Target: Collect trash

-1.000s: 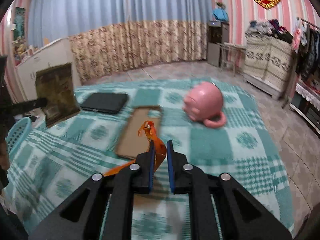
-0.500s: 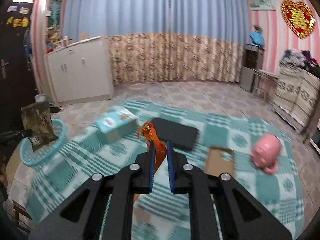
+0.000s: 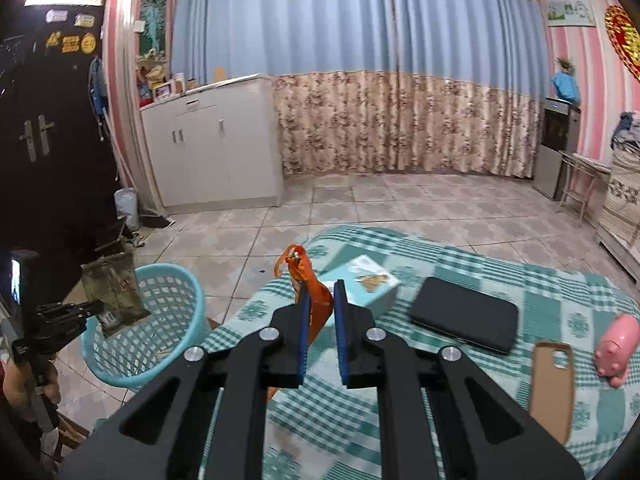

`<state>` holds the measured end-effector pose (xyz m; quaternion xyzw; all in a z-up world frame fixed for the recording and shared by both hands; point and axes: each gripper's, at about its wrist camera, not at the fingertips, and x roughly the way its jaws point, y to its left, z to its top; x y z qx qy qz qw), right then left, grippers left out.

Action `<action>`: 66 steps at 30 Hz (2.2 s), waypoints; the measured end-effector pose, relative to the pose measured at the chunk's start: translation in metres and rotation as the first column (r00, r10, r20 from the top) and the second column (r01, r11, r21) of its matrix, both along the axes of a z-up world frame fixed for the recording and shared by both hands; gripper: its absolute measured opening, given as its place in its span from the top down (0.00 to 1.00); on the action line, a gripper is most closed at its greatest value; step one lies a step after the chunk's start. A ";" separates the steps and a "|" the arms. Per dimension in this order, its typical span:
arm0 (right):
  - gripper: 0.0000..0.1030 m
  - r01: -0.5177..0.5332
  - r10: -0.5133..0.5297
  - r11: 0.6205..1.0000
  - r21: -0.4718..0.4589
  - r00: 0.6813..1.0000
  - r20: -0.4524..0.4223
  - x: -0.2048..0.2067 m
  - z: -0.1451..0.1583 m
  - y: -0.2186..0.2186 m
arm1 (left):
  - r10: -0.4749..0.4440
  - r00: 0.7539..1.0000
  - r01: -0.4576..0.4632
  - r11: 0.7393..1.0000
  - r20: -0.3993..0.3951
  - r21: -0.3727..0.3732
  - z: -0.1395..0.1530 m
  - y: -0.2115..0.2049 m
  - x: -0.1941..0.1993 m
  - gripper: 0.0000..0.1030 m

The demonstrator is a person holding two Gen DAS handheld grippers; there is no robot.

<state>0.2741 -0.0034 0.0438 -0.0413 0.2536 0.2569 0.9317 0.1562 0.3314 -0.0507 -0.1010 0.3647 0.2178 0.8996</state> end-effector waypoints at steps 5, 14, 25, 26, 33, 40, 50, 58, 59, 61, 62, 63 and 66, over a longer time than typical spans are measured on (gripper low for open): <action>0.89 -0.034 0.034 0.999 -0.024 0.999 -0.011 0.000 -0.010 0.021 | 0.049 0.998 -0.048 0.999 0.025 -0.020 -0.005 0.015 -0.010 0.41; 0.89 -0.096 0.096 0.995 -0.013 0.995 -0.003 -0.010 -0.005 0.059 | 0.178 0.978 -0.187 0.979 0.109 0.083 0.031 0.028 -0.043 0.10; 0.89 -0.189 0.189 0.982 -0.028 0.982 0.016 -0.024 -0.010 0.145 | 0.236 0.965 -0.250 0.959 0.111 0.134 0.032 0.041 -0.076 0.05; 0.89 -0.196 0.197 0.980 -0.036 0.980 0.005 -0.024 -0.016 0.153 | 0.243 0.964 -0.256 0.958 0.109 0.128 0.030 0.043 -0.079 0.05; 0.88 -0.218 0.214 0.975 -0.054 0.975 -0.066 -0.013 -0.052 0.191 | 0.274 0.957 -0.283 0.955 0.098 0.086 0.016 0.051 -0.089 0.05; 0.26 -0.248 0.243 0.961 -0.122 0.968 -0.054 -0.026 -0.066 0.198 | 0.281 0.956 -0.288 0.954 0.087 0.082 0.013 0.049 -0.088 0.05; 0.07 -0.233 0.229 0.961 -0.148 0.973 -0.044 -0.042 -0.047 0.160 | 0.267 0.958 -0.278 0.954 0.101 0.111 0.031 0.029 -0.097 0.05; 0.05 -0.167 0.160 0.975 -0.146 0.985 -0.059 -0.074 -0.029 0.072 | 0.124 0.978 -0.145 0.982 0.165 0.120 0.058 -0.038 -0.105 0.05; 0.04 -0.151 0.143 0.978 -0.142 0.988 -0.066 -0.079 -0.028 0.058 | 0.108 0.980 -0.128 0.985 0.169 0.115 0.059 -0.044 -0.105 0.05; 0.04 -0.124 0.114 0.983 -0.138 0.991 -0.076 -0.095 -0.027 0.030 | 0.063 0.982 -0.080 0.993 0.177 0.091 0.062 -0.068 -0.105 0.05; 0.04 -0.112 0.102 0.983 -0.146 0.992 -0.070 -0.103 -0.027 0.017 | 0.033 0.983 -0.048 0.996 0.182 0.080 0.064 -0.082 -0.104 0.05; 0.04 -0.097 0.088 0.982 -0.160 0.994 -0.057 -0.112 -0.027 0.006 | 0.009 0.983 -0.022 0.997 0.183 0.073 0.064 -0.093 -0.103 0.05; 0.04 -0.001 0.000 0.980 -0.198 1.000 -0.007 -0.141 -0.025 -0.033 | -0.096 0.979 0.089 0.995 0.181 0.049 0.063 -0.135 -0.099 0.05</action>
